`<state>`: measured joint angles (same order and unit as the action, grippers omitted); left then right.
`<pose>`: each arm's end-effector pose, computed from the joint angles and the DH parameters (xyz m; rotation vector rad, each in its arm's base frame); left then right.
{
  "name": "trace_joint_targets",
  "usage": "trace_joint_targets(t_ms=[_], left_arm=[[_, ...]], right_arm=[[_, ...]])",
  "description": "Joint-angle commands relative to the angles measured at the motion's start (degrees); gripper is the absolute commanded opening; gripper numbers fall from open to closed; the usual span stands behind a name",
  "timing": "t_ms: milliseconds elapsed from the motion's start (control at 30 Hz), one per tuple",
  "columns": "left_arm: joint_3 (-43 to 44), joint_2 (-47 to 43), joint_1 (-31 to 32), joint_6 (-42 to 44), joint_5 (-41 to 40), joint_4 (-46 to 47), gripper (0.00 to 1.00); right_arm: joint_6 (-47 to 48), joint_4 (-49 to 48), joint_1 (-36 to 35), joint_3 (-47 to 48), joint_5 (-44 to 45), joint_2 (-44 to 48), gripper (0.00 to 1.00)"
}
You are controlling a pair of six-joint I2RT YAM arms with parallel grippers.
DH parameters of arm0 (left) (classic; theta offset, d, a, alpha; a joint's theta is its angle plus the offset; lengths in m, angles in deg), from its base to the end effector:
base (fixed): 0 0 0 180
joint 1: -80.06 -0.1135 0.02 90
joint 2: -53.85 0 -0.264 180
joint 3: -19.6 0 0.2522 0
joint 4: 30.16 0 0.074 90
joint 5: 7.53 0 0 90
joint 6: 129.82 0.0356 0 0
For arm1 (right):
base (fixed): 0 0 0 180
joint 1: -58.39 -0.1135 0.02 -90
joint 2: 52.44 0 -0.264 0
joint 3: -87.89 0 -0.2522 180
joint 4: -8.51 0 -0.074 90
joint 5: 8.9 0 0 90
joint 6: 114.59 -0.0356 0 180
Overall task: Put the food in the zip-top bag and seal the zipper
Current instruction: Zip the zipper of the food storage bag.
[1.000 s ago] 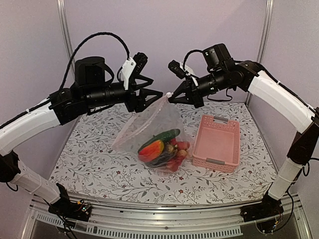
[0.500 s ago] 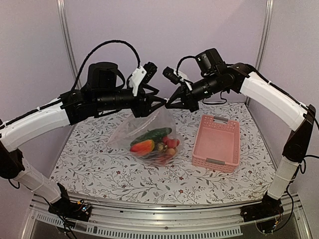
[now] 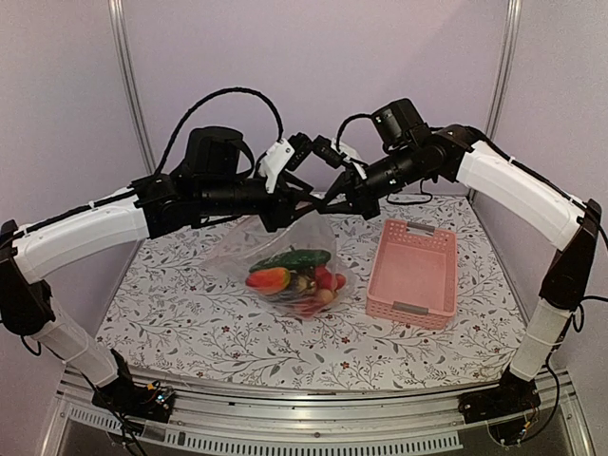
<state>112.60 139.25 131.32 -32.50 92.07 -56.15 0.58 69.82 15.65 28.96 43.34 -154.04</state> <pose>0.2159 -0.2785 0.3756 1.0525 1.6358 -0.6752 0.2694 0.2786 0.3880 -1.5436 1.6760 0.9150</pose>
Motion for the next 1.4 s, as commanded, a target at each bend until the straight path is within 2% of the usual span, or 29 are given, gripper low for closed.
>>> trace_joint_targets(t_ms=[0,133,633,767,967,1367], left_arm=[[1.11,-0.41,0.43,0.52,-0.22,-0.29,0.33],[1.32,-0.26,0.28,0.67,0.27,-0.97,0.24],[2.01,0.54,-0.3,0.85,2.16,-2.94,0.01],[2.25,0.4,-0.93,0.43,2.6,-4.18,0.0],[2.58,-0.55,-2.04,0.37,1.85,-8.42,0.0],[-6.32,-8.49,-5.37,-0.63,-0.11,-11.11,0.0]], right_arm=[[0.32,-0.77,-0.15,-0.69,0.2,2.3,0.0],[0.19,-0.81,-0.15,-0.78,0.16,2.52,0.0],[0.31,-1.05,-0.03,-1.44,1.35,2.77,0.0],[0.52,-1.77,1.64,-1.66,1.09,3.37,0.0],[-0.11,-2.81,7.79,-1.68,-0.78,4.16,0.0],[0.76,-5.18,16.1,-5.26,-1.23,6.75,0.0]])
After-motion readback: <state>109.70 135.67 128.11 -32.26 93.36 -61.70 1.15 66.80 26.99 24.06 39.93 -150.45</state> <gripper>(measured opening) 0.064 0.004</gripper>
